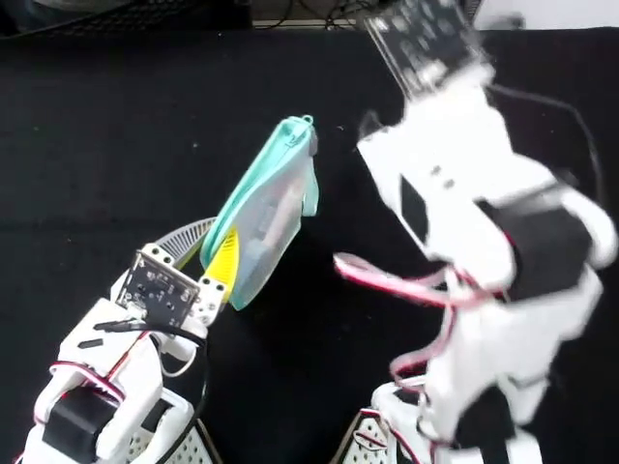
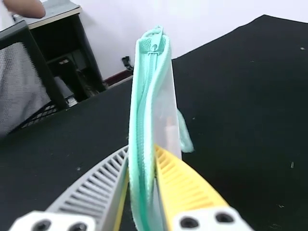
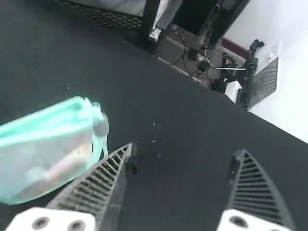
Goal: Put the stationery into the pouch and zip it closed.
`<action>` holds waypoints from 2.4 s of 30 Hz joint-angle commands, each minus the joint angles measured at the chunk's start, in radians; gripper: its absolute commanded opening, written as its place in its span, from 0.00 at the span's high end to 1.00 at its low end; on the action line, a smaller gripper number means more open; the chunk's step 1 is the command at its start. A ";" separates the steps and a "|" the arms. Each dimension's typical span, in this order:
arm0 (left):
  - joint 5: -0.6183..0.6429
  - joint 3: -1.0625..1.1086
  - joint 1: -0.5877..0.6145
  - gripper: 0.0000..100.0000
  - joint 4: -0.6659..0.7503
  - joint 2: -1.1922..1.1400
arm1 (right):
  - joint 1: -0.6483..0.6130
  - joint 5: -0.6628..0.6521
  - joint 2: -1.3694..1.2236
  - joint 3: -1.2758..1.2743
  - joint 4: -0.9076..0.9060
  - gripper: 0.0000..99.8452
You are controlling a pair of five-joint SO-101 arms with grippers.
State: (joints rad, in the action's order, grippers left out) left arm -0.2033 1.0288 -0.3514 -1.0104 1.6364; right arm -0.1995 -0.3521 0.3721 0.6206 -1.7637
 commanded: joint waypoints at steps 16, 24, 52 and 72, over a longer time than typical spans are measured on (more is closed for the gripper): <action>-0.222 0.021 0.527 0.97 0.330 -0.014 | 0.301 0.009 0.575 -1.501 0.758 0.99; -0.338 0.183 0.490 0.97 0.532 -0.338 | 0.322 0.071 0.855 -2.014 1.108 0.99; 0.061 -0.779 0.033 0.97 0.281 -1.642 | 0.324 0.170 1.492 -2.305 0.997 0.98; 0.055 -0.969 -0.124 0.78 -0.210 -1.656 | 0.322 0.166 1.488 -2.305 0.996 0.98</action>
State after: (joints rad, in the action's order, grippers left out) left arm -0.1588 0.1204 -0.4373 -1.1055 -0.1005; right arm 0.1089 -0.1880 1.8021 -1.6916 -0.7633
